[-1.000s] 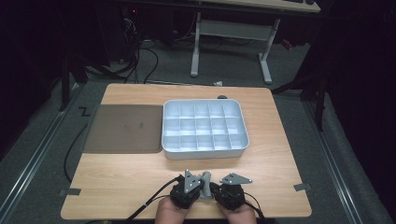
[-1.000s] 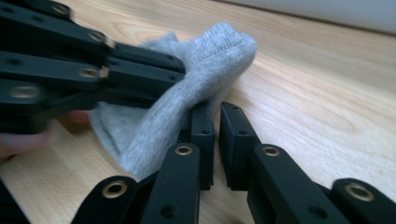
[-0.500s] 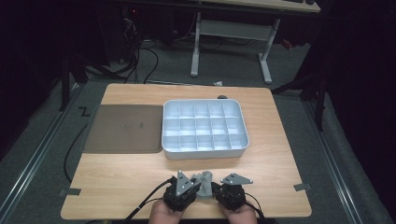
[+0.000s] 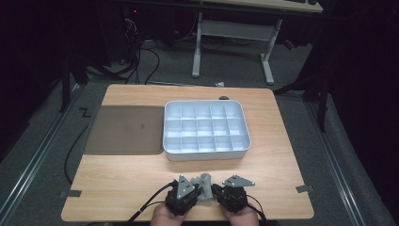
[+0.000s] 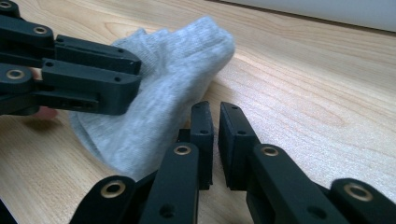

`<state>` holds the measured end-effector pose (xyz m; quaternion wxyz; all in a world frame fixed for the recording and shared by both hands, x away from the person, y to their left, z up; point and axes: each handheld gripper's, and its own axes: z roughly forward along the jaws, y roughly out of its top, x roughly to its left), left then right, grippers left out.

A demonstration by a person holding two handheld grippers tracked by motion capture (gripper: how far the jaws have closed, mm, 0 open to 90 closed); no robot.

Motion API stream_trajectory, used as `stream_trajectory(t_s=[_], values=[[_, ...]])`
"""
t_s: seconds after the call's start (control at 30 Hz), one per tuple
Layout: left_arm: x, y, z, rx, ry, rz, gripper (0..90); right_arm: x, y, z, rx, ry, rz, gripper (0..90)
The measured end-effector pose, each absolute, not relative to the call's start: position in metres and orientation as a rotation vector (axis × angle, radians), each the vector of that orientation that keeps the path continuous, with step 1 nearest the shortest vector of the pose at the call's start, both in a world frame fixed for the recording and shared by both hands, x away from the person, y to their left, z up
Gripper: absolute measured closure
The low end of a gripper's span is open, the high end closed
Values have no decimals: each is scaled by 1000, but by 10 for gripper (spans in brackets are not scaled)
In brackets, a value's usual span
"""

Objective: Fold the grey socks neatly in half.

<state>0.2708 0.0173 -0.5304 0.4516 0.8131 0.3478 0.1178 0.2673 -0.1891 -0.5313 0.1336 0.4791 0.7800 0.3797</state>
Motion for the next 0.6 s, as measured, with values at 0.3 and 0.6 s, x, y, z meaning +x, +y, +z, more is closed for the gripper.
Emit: stream_trajectory(t_s=[0.3, 0.6], values=[[269, 18, -534, 2035, 830, 311, 849, 264, -187, -531, 1364, 2274, 1115, 859], [267, 16, -535, 2043, 835, 328, 887, 258, -180, -533, 1364, 2301, 1147, 883]])
